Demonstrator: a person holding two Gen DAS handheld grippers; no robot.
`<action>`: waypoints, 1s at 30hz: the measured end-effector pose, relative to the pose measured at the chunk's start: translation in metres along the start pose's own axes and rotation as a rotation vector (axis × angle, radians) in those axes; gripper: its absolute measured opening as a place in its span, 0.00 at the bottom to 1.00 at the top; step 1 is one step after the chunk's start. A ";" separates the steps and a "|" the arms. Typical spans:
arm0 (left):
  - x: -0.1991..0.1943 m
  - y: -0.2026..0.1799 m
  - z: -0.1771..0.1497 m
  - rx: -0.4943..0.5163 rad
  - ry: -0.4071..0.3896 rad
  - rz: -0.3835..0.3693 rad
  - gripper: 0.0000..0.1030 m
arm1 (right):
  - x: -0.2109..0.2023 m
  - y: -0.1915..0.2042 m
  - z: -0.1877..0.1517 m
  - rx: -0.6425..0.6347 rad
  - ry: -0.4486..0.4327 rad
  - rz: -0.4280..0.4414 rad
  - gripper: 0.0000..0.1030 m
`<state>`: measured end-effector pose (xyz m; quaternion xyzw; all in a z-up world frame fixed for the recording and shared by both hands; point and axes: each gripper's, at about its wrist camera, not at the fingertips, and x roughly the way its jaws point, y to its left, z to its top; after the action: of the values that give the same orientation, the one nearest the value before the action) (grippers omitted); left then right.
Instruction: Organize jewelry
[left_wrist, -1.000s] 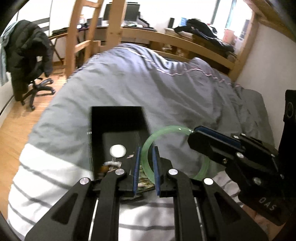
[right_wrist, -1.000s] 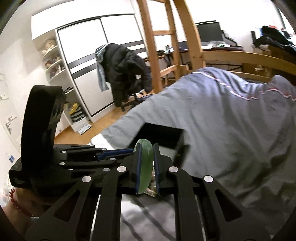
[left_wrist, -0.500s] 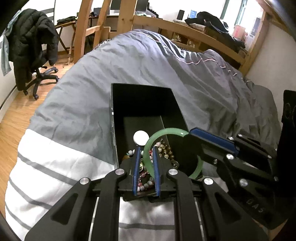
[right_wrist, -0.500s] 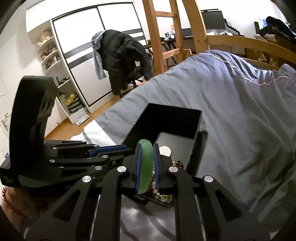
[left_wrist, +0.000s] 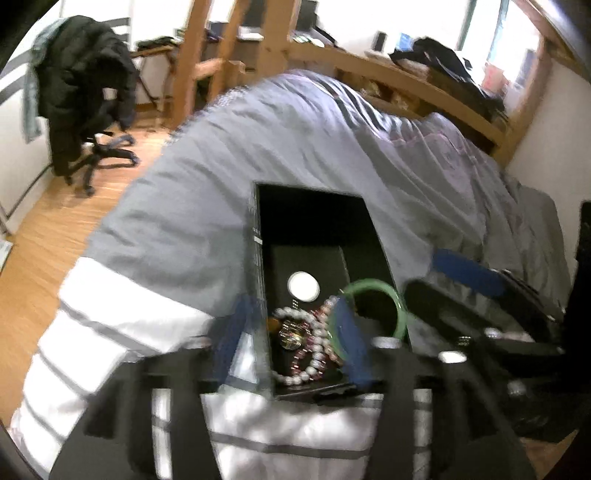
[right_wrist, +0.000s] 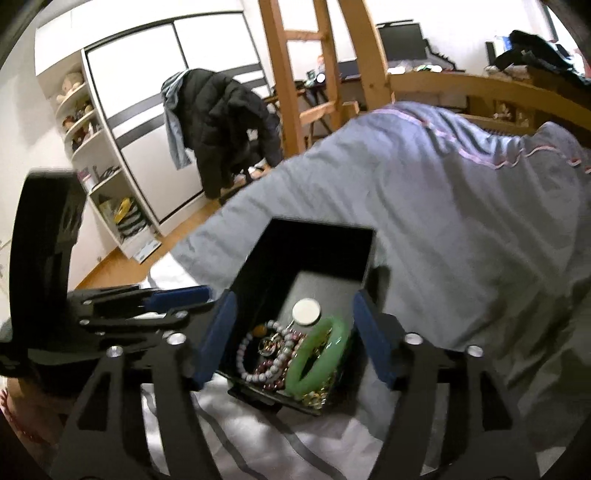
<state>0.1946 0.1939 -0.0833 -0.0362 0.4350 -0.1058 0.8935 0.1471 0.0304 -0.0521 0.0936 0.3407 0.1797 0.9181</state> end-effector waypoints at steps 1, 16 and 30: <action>-0.007 0.002 0.001 -0.008 -0.017 0.008 0.70 | -0.005 0.000 0.002 0.004 -0.011 -0.017 0.89; -0.118 -0.005 -0.034 0.073 -0.032 0.142 0.88 | -0.089 0.043 -0.014 0.040 0.119 -0.146 0.94; -0.153 -0.033 -0.075 0.091 -0.046 0.154 0.88 | -0.133 0.053 -0.051 0.004 0.127 -0.230 0.93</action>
<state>0.0390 0.1978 -0.0073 0.0355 0.4107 -0.0556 0.9094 0.0065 0.0292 0.0039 0.0443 0.4070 0.0783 0.9090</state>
